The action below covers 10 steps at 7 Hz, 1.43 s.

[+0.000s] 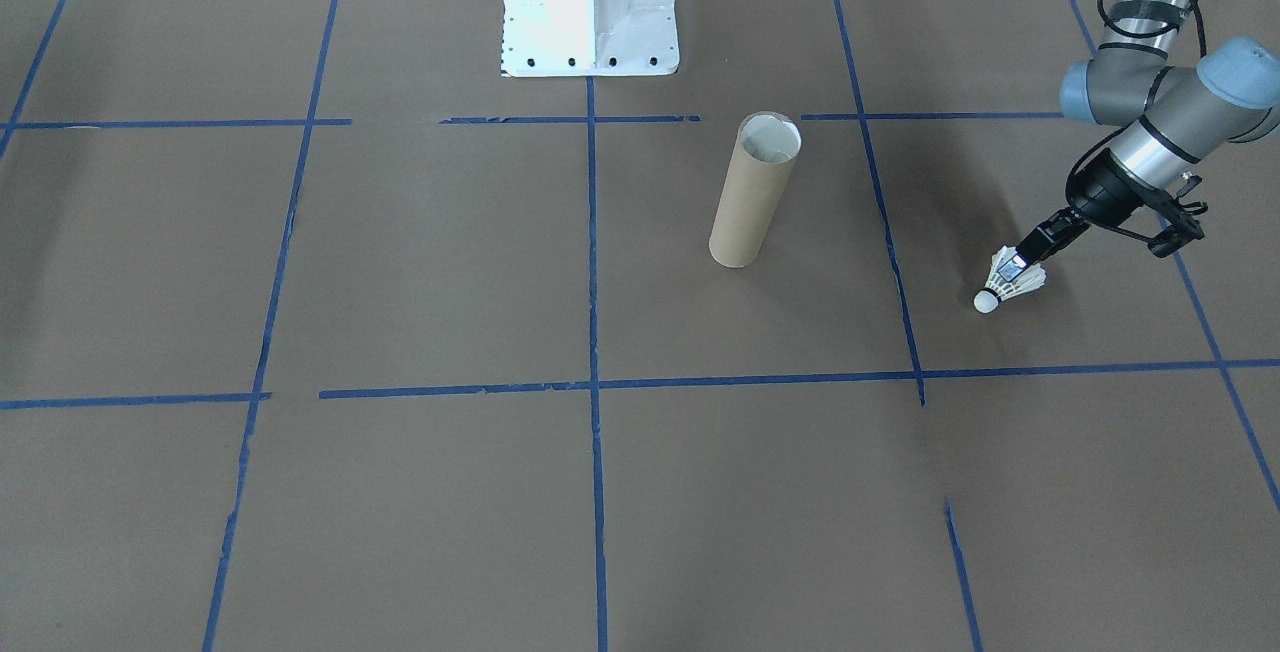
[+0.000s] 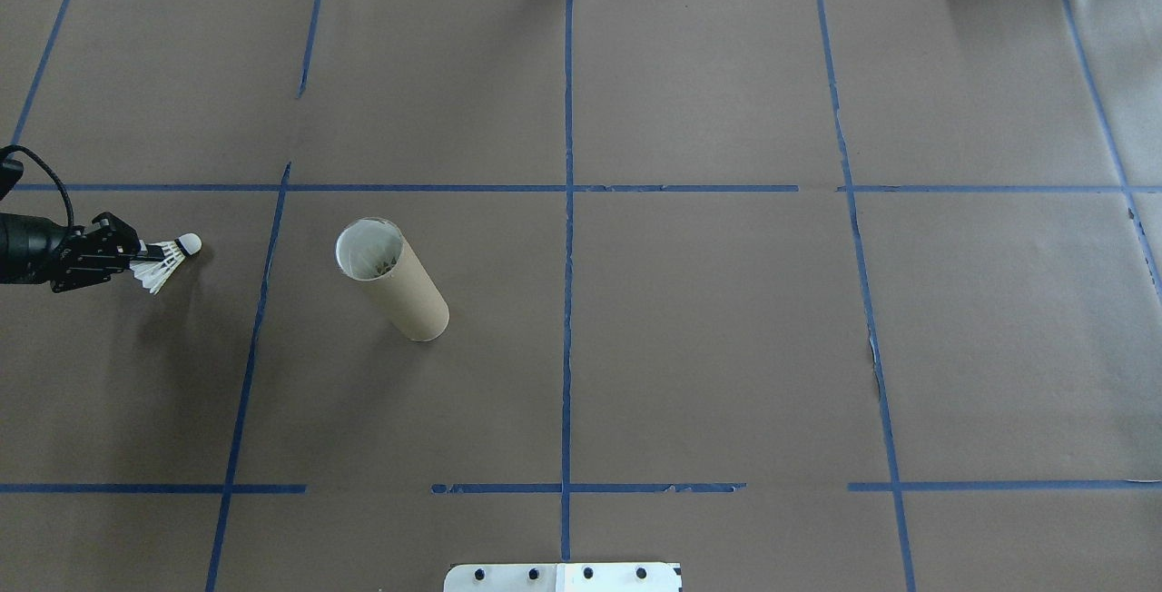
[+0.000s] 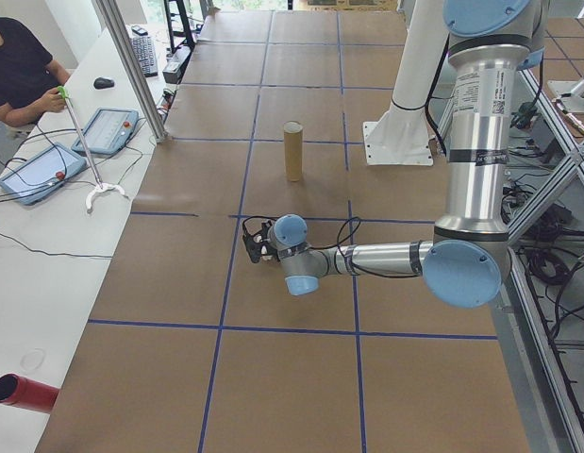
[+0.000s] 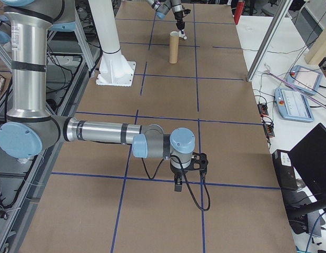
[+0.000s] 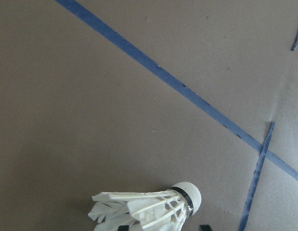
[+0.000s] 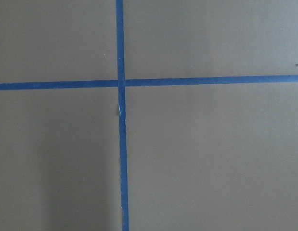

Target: Collect badminton balls into bucket

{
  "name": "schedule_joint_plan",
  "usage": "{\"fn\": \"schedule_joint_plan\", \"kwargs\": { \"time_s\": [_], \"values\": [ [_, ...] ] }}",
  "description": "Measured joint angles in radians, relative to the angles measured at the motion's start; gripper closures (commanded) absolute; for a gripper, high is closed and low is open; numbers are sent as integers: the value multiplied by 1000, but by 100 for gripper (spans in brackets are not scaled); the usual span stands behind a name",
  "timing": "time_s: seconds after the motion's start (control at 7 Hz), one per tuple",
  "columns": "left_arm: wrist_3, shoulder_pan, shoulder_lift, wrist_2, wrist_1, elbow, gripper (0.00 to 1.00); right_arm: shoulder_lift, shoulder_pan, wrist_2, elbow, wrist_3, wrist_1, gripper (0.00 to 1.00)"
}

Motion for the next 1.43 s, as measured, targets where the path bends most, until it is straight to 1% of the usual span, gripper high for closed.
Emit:
{"fn": "schedule_joint_plan", "kwargs": {
  "time_s": [0.14,0.29,0.43,0.57,0.71,0.86,1.0,1.14,1.29,1.43],
  "values": [
    [1,-1,1,-19,-1,-5,100,0,0,0,0,0,0,0],
    [1,-5,1,-79,-2,-14,100,0,0,0,0,0,0,0],
    [2,-33,-2,-169,0,-33,100,0,0,0,0,0,0,0],
    [1,-79,-5,-249,7,-58,100,0,0,0,0,0,0,0],
    [0,-120,-8,-317,25,-98,100,0,0,0,0,0,0,0],
    [0,-141,-15,-361,92,-170,100,0,0,0,0,0,0,0],
    [0,-148,-38,-380,209,-263,100,0,0,0,0,0,0,0],
    [4,-149,-69,-387,316,-345,100,0,0,0,0,0,0,0],
    [41,-150,-91,-389,392,-417,100,0,0,0,0,0,0,0],
    [137,-154,-101,-389,473,-485,100,0,0,0,0,0,0,0]
  ]
}}
